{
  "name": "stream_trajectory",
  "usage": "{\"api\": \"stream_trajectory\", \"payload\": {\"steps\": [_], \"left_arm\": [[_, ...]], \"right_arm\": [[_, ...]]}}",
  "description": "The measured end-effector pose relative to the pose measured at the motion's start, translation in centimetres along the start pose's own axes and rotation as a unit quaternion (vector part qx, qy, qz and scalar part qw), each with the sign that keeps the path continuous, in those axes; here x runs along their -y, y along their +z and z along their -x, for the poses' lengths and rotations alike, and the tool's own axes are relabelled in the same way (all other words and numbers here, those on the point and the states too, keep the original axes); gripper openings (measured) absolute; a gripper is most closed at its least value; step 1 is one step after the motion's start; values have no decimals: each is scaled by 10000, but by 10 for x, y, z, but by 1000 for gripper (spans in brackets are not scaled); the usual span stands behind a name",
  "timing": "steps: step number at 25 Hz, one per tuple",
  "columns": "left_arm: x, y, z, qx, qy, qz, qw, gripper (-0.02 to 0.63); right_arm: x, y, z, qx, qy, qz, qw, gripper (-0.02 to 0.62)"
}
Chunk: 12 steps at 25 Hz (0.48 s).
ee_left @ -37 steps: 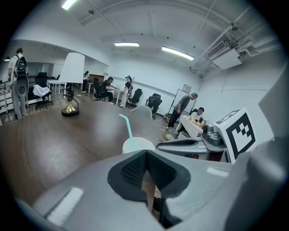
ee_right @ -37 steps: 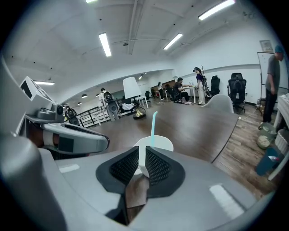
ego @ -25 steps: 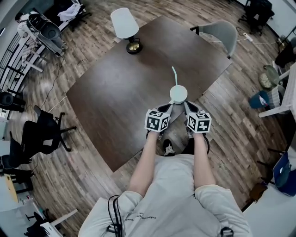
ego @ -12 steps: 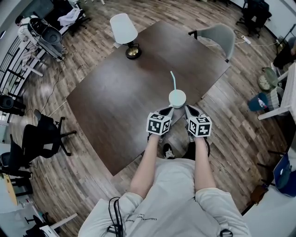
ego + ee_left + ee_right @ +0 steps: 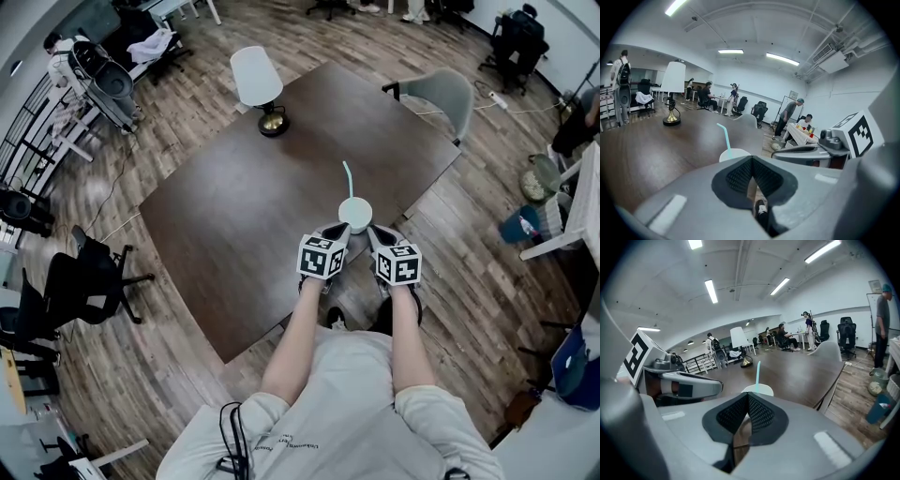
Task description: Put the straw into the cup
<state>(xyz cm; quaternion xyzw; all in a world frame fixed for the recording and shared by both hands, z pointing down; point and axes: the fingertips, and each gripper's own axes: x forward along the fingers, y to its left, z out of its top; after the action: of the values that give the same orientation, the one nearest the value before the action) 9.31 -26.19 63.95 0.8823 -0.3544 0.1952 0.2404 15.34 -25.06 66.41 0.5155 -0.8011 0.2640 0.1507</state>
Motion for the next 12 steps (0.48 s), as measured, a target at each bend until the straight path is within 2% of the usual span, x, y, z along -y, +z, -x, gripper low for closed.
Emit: {"api": "stream_trajectory", "payload": {"steps": [12], "left_arm": [[0,-4,-2,-60,61,-74,9999,2]], "right_arm": [[-2,-18,4,-26,-134,-163,9998,23]]}}
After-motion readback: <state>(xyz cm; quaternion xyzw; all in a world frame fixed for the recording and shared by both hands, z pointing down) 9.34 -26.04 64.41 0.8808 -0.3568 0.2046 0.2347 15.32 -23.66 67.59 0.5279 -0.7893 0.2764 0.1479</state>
